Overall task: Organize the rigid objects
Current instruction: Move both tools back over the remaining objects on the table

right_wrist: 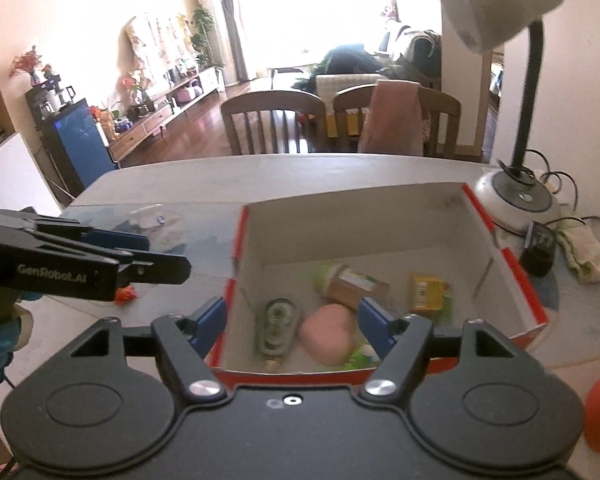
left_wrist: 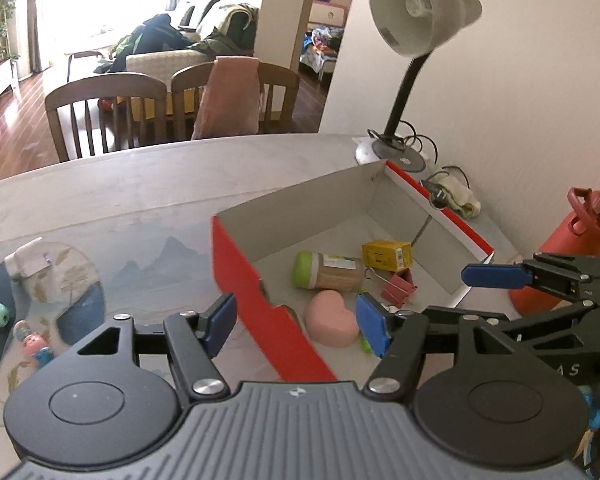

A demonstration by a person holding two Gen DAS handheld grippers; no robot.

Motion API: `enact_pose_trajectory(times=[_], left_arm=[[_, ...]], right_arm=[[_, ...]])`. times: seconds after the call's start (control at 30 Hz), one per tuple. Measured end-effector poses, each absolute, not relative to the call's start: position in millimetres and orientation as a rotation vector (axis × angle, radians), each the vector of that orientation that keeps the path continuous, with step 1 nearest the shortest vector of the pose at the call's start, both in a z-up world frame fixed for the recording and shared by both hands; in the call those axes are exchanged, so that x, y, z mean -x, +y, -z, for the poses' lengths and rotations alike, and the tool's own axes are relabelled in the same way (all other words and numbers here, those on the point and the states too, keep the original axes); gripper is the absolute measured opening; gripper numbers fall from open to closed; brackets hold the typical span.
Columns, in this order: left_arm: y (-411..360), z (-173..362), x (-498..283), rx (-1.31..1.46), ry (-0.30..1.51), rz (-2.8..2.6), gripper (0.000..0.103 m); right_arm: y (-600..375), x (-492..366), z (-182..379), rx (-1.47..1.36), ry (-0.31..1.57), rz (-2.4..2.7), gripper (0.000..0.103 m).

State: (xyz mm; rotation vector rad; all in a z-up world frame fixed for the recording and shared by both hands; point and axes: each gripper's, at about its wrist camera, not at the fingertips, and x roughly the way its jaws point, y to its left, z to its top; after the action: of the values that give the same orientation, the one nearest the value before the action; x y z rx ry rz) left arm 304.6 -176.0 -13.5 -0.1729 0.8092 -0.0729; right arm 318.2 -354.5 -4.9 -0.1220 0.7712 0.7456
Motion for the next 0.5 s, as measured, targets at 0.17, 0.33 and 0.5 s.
enact_pose_trajectory(times=[0.17,0.33,0.5], left_arm=[[-148.2,10.2,-285.4,0.187,0.793,0.071,0.071],[-114.5,8.6,-268.9,0.201,0.786,0.074,0.075],[-78.6,10.5,-253.3,0.201,0.78,0.081,0.082]], right_arm=[[-330.4,-298.0,0.2,0.102,0.761,-0.759,0.081],[-300.5,-281.0,-1.8,0.073,0.758,-0.785,0.089],[-267.5,-266.2,-1.6,0.049,0.747,-0.806,0.098]])
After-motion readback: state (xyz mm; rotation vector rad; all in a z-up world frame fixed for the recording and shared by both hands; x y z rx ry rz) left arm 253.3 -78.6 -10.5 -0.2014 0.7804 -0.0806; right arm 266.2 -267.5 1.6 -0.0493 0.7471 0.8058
